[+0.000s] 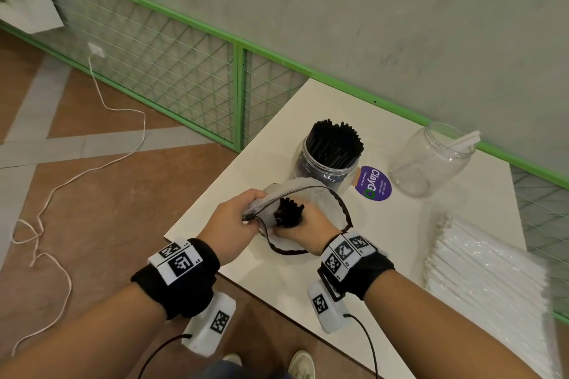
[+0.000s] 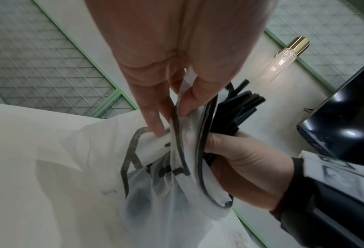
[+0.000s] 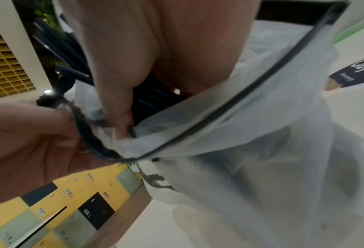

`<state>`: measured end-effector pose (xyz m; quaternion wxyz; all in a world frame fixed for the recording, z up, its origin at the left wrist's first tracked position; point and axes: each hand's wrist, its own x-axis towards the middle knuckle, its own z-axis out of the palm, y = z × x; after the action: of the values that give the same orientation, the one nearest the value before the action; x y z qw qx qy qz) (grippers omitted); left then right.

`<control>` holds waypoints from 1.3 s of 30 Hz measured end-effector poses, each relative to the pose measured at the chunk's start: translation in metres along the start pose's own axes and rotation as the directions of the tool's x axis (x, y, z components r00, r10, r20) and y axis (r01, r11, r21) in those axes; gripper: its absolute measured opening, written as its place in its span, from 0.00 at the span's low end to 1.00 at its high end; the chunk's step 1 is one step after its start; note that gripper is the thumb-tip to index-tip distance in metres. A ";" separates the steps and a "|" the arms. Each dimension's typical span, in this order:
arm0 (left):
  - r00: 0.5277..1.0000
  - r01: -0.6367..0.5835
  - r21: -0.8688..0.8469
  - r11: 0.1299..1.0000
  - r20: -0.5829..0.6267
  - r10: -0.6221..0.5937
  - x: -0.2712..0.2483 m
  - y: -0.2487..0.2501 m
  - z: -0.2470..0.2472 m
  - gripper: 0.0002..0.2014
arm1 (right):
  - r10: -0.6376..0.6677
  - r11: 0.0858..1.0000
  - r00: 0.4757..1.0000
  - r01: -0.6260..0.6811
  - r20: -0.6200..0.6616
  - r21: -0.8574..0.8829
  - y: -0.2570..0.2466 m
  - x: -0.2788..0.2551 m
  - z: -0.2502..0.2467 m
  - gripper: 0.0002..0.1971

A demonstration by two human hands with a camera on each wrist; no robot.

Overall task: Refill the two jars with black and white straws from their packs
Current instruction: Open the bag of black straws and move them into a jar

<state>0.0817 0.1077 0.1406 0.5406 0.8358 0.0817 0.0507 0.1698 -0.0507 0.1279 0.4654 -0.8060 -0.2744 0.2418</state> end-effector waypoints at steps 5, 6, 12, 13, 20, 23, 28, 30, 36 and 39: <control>1.000 -0.005 0.016 1.000 -0.016 0.005 0.000 -0.002 -0.001 0.21 | -0.023 0.998 0.999 0.025 -0.030 0.059 0.001 0.005 -0.003 0.14; 1.000 -0.002 0.000 1.000 -0.005 0.002 0.001 -0.001 -0.001 0.21 | -0.021 0.998 1.000 0.022 -0.016 0.051 0.000 0.005 -0.003 0.13; 0.998 -0.004 0.035 0.999 -0.063 0.006 0.004 0.001 -0.001 0.17 | -0.076 0.994 0.997 0.076 -0.002 0.082 -0.005 0.003 -0.004 0.11; 0.996 0.006 0.055 0.998 -0.084 -0.002 0.004 -0.001 -0.002 0.16 | -0.084 0.992 0.996 0.084 -0.004 0.095 -0.008 0.001 -0.007 0.12; 0.988 0.125 0.047 0.991 -0.100 -0.120 -0.002 -0.007 -0.007 0.12 | -0.140 0.960 0.964 0.189 -0.228 0.207 -0.017 -0.022 -0.038 0.15; 0.984 0.173 -0.001 0.985 -0.026 -0.173 -0.007 0.000 -0.003 0.13 | -0.101 0.951 0.947 0.182 -0.305 0.249 -0.007 -0.025 -0.043 0.13; 0.991 0.119 0.143 0.983 -0.073 -0.110 -0.008 -0.008 0.007 0.12 | -0.042 0.962 0.935 0.133 -0.352 0.237 0.011 -0.029 -0.035 0.10; 0.995 0.098 0.196 0.976 -0.043 -0.091 -0.009 -0.014 0.009 0.11 | -0.023 0.973 0.934 0.103 -0.355 0.206 0.018 -0.030 -0.035 0.03; 0.987 0.145 0.343 0.928 0.009 -0.158 -0.008 -0.031 0.012 0.11 | -0.034 0.985 0.942 0.089 -0.335 0.150 0.019 -0.032 -0.036 0.02; 0.939 0.317 0.251 0.914 0.049 -0.339 -0.007 -0.040 0.013 0.07 | -0.072 0.976 0.930 0.140 -0.361 0.164 0.011 -0.033 -0.043 0.02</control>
<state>0.0743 0.1107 0.0984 0.4397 0.8707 0.2016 -0.0894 0.1757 -0.1042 0.1423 0.5932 -0.7728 -0.2058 0.0922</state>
